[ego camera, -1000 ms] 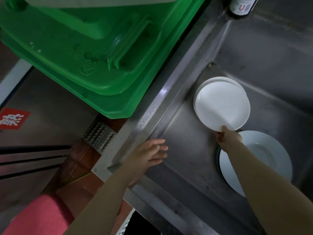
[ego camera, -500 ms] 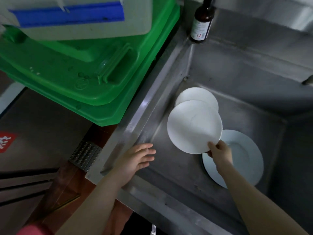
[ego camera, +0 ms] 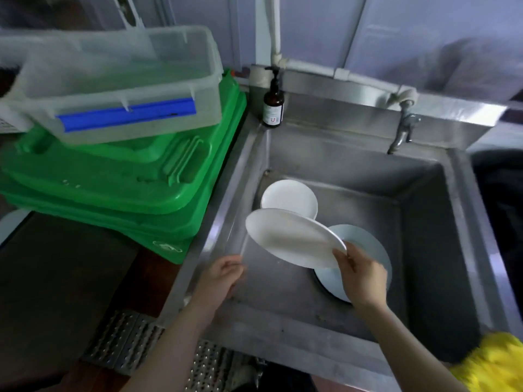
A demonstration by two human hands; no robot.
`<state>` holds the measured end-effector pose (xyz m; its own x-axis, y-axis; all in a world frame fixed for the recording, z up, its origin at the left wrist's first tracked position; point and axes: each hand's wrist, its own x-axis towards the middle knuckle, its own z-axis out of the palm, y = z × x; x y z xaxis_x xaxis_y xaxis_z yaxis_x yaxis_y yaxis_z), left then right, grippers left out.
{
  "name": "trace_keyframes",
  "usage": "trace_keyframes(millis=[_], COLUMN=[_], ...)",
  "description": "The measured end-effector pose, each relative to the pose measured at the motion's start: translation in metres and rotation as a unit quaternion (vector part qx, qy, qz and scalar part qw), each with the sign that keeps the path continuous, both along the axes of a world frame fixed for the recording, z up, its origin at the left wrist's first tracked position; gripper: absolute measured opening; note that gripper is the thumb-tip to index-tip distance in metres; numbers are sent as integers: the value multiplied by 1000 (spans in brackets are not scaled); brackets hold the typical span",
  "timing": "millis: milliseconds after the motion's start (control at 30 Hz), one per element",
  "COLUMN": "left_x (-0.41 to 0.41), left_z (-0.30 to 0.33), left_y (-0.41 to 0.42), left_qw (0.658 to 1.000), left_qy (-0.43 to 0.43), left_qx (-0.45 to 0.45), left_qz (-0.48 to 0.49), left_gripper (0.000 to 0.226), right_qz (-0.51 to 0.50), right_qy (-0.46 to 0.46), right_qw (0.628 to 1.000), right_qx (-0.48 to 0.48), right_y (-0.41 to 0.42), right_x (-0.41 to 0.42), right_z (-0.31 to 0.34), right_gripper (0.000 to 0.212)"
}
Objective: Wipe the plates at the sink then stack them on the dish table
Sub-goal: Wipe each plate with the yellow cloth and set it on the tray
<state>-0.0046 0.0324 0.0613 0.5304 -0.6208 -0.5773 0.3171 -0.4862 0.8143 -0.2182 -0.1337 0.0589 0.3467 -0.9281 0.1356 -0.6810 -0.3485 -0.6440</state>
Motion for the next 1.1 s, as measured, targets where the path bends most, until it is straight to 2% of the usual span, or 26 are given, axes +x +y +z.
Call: trace_keyframes(millis=[100,233,300,433,567,667,800,867,1000,1100], left_x=[-1,-10,-20,-45,-63,-76,-105,-120,-157,-186], left_z=[5,9,14,29,41,48,58,59,56,52], left_y=[0,-10,-17,-28,-33,-38,-47,-52,-58,-63], left_qw=[999,997,995,979,952,938,937,944,958,965], left_qy=[-15,-36,4,107,205,230,228,218,201,191], left_qx=[-25,-41,-74,-126,-170,-198,-188,-178,-147,-126], left_qz=[-32,-48,-60,-118,-151,-170,-186,-174,-145,-126], left_gripper=[24,33,37,23,33,32,39,36,32,33], right_qz=[-59,-152,-176,-202,-215,-220,-208,-196,-162,-199], right_qy=[-31,-129,-212,-371,-417,-426,-426,-412,-343,-204], right_qw=[998,970,945,865,808,794,796,808,867,936], right_qx=[20,137,178,272,357,373,377,374,325,207], right_y=[20,41,52,75,84,88,89,87,76,59], right_x=[-11,-32,-43,-63,-81,-92,-110,-124,-169,-220], right_z=[20,38,48,64,69,68,63,63,56,39], right_gripper=[12,24,21,18,15,17,16,15,19,14])
